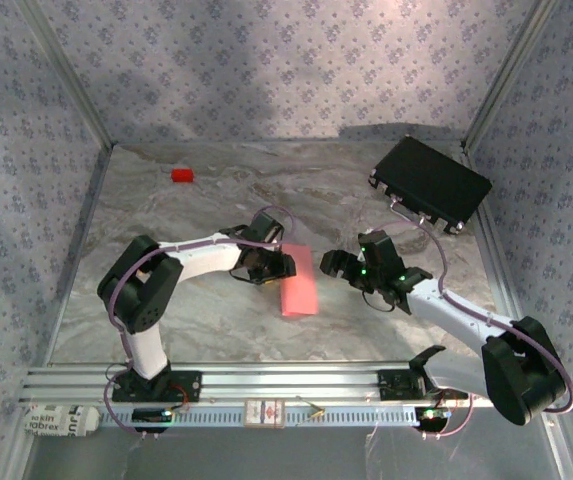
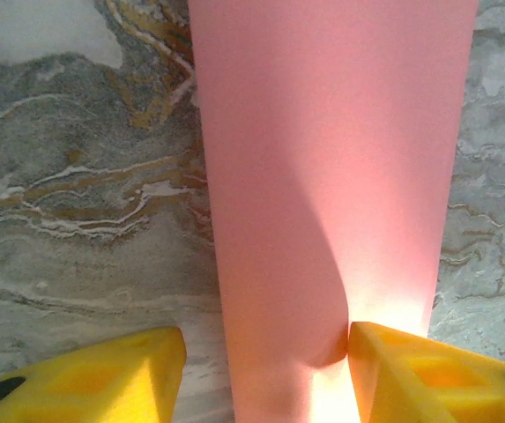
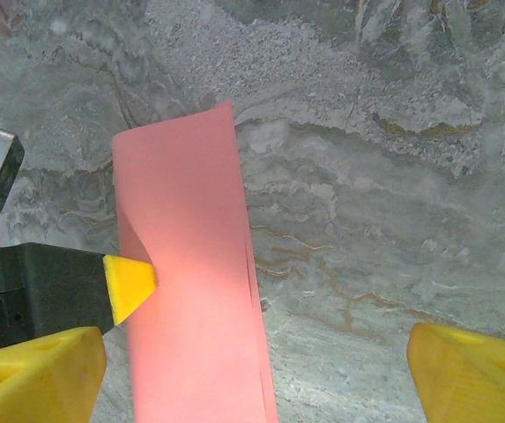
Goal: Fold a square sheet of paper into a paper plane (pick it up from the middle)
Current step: First fold the square sheet of paper in half at the center of the table.
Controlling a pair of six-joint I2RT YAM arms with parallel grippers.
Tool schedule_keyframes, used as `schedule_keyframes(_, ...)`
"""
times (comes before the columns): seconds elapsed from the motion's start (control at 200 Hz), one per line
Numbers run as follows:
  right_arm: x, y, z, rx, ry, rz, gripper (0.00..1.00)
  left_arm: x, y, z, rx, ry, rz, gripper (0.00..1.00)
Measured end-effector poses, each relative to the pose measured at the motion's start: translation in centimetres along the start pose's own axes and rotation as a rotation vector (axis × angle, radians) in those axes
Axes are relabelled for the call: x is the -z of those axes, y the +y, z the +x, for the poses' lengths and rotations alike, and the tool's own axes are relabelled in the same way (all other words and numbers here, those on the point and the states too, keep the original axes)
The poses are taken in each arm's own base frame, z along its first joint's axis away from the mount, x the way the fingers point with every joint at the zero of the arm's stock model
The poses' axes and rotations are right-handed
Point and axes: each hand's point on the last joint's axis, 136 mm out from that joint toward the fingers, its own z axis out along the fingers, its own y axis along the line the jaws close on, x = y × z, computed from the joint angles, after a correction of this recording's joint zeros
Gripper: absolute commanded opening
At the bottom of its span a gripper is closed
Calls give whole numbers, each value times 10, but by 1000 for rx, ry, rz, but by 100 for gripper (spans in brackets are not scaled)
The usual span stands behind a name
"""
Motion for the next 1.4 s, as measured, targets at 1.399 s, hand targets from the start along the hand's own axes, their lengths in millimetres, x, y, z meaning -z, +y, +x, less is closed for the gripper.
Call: schedule_keyframes(1.399,0,-2,0,1,-8,12,92,-7,4,-1,12,57,-112,54)
